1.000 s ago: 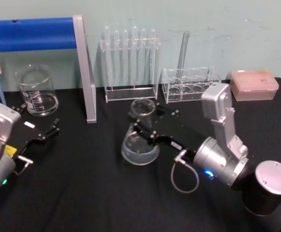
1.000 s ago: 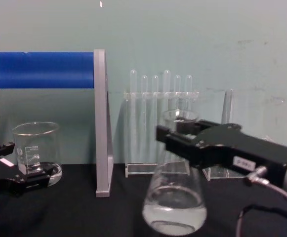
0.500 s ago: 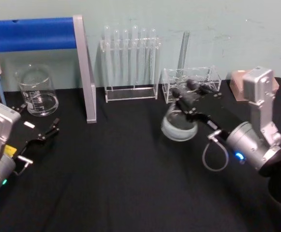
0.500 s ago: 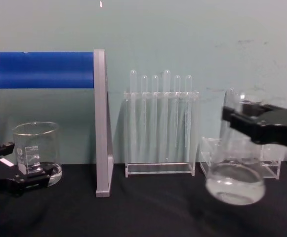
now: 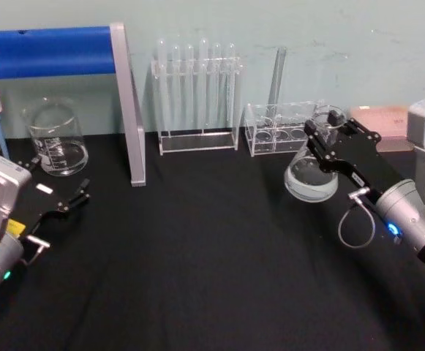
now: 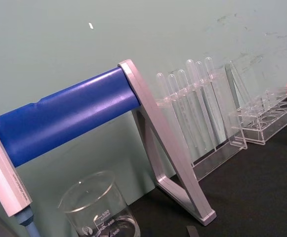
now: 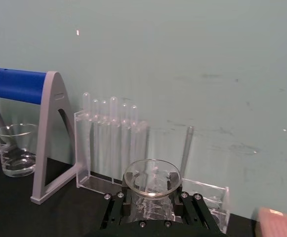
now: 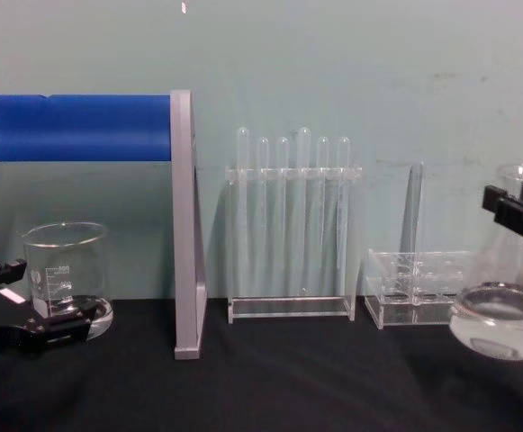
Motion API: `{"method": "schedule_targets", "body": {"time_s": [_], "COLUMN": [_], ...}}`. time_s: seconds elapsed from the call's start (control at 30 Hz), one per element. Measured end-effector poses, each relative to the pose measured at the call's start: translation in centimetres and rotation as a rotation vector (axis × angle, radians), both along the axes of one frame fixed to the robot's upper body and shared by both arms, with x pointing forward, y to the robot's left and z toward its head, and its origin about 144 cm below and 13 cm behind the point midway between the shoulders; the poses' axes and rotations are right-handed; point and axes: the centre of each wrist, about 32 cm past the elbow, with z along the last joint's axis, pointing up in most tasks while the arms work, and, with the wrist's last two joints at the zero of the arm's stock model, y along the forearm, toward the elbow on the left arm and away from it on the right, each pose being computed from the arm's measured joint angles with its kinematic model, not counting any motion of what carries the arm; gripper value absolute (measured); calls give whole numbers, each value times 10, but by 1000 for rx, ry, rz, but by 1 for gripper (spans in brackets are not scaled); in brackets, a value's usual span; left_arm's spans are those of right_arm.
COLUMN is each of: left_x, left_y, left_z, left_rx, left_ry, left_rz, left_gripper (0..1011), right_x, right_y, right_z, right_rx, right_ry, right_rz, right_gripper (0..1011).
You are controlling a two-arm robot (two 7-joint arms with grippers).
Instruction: Grasp the erlenmeyer flask with one hand, shake it three times, then place it back.
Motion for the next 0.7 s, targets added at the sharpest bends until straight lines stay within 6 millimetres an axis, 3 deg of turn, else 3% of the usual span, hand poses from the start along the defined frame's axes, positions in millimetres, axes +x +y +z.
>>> {"method": "schedule_targets", "body": {"time_s": [0.33, 0.7], "left_x": [0, 0], "left_y": [0, 0], "left_z": [0, 0], "left_rx": [0, 0], "left_ry": [0, 0], "left_rz": [0, 0], "left_gripper": [1001, 1001], "right_x": [-2, -6], "right_y": [0, 18], "right_z": [-1, -4], "right_rx": [5, 15], "right_ry": [4, 26], "right_rz": [-1, 96], "right_gripper": [453, 453]}}
